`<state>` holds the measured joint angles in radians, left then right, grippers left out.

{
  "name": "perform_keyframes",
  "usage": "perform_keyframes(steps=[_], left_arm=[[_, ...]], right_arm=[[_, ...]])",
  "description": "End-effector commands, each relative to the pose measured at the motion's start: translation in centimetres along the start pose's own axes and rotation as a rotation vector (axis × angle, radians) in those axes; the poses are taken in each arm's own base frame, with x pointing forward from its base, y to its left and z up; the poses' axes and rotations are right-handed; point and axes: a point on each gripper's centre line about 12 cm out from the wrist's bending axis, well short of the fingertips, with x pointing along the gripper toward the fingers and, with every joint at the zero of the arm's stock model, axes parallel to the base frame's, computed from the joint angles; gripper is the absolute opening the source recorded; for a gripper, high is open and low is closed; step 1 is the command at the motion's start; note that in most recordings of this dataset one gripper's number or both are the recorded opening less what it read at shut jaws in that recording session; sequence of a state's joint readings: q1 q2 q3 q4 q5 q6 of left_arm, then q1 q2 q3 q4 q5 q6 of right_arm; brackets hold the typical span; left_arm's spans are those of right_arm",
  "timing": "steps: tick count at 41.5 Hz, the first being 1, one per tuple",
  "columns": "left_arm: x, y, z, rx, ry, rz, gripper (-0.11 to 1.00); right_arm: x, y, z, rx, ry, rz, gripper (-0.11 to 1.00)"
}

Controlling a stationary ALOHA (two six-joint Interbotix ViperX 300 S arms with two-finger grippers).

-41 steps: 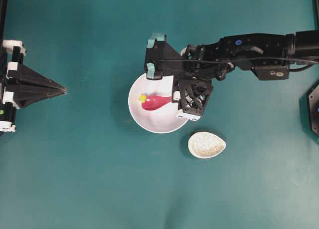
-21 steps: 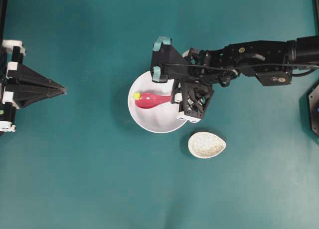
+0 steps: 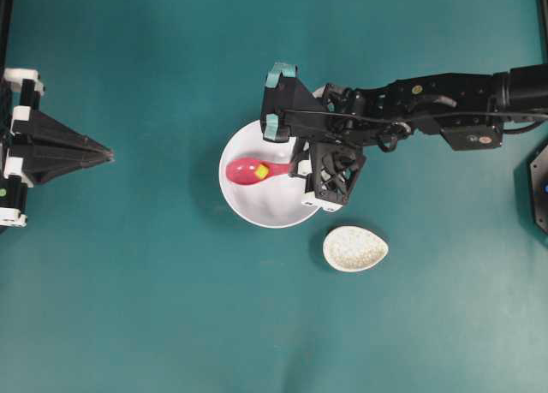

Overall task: Scoop the yellow hexagonal prism block from the bowl with a spoon using the right arm.
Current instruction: 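Lower the red spoon bowl into the white bowl and scoop the yellow block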

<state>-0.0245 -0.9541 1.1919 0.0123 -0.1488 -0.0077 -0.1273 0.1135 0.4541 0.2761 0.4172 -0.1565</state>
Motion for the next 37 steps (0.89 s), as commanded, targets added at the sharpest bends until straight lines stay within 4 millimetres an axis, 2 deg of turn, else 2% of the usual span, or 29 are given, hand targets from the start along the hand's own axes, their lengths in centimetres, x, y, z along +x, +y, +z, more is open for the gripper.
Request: perform_keyframes(steps=[1, 19, 26, 37], left_arm=[[0.2, 0.0, 1.1, 0.000, -0.029, 0.000, 0.00], [0.2, 0.0, 1.1, -0.002, -0.028, 0.000, 0.00], [0.2, 0.0, 1.1, 0.000, -0.029, 0.000, 0.00], [0.2, 0.0, 1.1, -0.002, -0.029, 0.000, 0.00]], right_arm=[[-0.7, 0.3, 0.9, -0.003, -0.041, 0.003, 0.23], [-1.3, 0.4, 1.1, -0.001, -0.048, 0.006, 0.23], [-2.4, 0.6, 1.5, -0.005, -0.073, 0.010, 0.23], [-5.2, 1.1, 2.1, -0.014, -0.091, 0.026, 0.23]])
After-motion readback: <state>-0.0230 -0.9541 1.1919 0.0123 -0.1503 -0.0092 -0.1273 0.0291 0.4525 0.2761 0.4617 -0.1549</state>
